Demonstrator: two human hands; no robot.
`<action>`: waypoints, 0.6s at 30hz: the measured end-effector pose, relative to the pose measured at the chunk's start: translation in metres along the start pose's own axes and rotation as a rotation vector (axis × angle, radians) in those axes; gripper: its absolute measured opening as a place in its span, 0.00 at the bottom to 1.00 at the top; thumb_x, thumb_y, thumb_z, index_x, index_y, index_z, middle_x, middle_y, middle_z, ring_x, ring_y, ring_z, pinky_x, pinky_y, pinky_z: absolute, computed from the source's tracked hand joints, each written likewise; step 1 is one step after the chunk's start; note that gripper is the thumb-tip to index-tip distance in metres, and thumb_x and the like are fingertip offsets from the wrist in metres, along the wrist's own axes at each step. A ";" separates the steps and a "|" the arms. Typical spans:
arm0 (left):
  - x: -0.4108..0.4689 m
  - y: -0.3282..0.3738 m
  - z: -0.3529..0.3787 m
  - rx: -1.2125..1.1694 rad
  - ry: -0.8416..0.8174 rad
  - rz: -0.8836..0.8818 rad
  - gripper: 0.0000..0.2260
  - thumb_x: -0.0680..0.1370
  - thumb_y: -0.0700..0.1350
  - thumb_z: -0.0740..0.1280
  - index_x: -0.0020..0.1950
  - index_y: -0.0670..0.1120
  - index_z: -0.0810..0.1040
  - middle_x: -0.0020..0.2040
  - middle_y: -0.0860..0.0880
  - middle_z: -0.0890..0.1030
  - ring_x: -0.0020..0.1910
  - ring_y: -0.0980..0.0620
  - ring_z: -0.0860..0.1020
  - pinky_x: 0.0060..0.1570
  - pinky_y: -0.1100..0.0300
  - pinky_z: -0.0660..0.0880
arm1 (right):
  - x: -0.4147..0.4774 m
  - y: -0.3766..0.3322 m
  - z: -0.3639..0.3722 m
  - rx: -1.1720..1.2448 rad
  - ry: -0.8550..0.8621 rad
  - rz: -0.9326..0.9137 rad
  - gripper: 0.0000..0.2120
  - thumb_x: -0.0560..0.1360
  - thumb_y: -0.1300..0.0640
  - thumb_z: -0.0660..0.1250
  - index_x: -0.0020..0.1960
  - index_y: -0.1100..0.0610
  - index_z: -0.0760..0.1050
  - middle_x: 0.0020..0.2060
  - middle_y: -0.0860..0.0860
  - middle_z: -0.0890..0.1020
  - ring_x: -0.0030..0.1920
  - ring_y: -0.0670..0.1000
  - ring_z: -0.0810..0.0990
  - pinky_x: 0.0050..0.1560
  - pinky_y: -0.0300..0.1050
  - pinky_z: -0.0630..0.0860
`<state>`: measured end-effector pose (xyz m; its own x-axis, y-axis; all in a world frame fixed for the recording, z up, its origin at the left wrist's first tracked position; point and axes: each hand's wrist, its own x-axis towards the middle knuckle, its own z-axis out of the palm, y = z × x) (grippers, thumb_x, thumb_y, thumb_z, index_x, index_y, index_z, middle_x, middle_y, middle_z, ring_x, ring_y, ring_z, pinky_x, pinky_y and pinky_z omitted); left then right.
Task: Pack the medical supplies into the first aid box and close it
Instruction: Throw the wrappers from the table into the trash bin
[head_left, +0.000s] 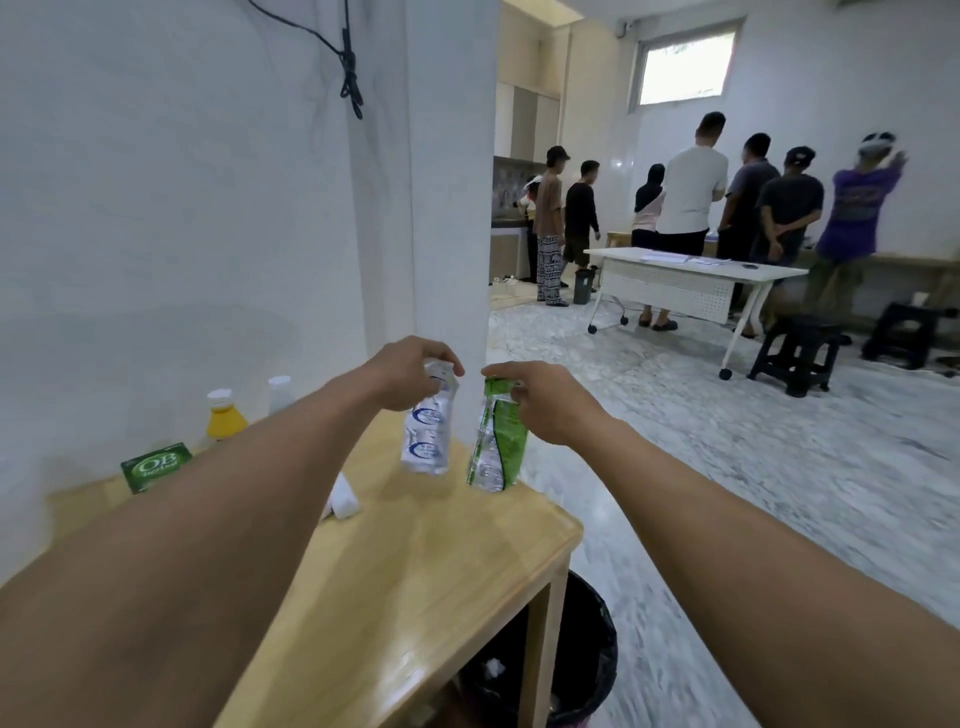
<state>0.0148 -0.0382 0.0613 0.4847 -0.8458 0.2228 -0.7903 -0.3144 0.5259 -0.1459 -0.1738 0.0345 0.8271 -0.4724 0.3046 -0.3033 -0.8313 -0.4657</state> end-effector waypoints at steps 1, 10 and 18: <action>0.003 0.006 -0.003 -0.007 0.007 0.012 0.16 0.74 0.33 0.64 0.51 0.53 0.81 0.52 0.49 0.80 0.50 0.47 0.77 0.43 0.58 0.74 | 0.002 0.001 -0.007 -0.003 0.015 -0.001 0.29 0.77 0.71 0.56 0.69 0.44 0.75 0.68 0.51 0.77 0.62 0.51 0.79 0.48 0.40 0.75; 0.050 0.027 -0.003 -0.035 0.062 0.089 0.13 0.75 0.34 0.68 0.49 0.53 0.81 0.51 0.45 0.81 0.41 0.46 0.78 0.37 0.55 0.75 | 0.018 0.035 -0.045 -0.013 0.104 0.022 0.25 0.79 0.69 0.58 0.68 0.47 0.76 0.67 0.53 0.78 0.59 0.51 0.78 0.45 0.38 0.69; 0.118 0.033 0.050 -0.035 0.048 0.139 0.12 0.75 0.35 0.70 0.49 0.53 0.80 0.51 0.46 0.80 0.43 0.44 0.79 0.40 0.50 0.78 | 0.036 0.103 -0.037 -0.045 0.113 0.127 0.27 0.78 0.69 0.58 0.69 0.46 0.76 0.67 0.52 0.77 0.63 0.54 0.76 0.48 0.39 0.69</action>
<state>0.0267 -0.1700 0.0637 0.3891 -0.8584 0.3342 -0.8381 -0.1793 0.5151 -0.1650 -0.2870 0.0280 0.7232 -0.6023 0.3380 -0.4252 -0.7739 -0.4694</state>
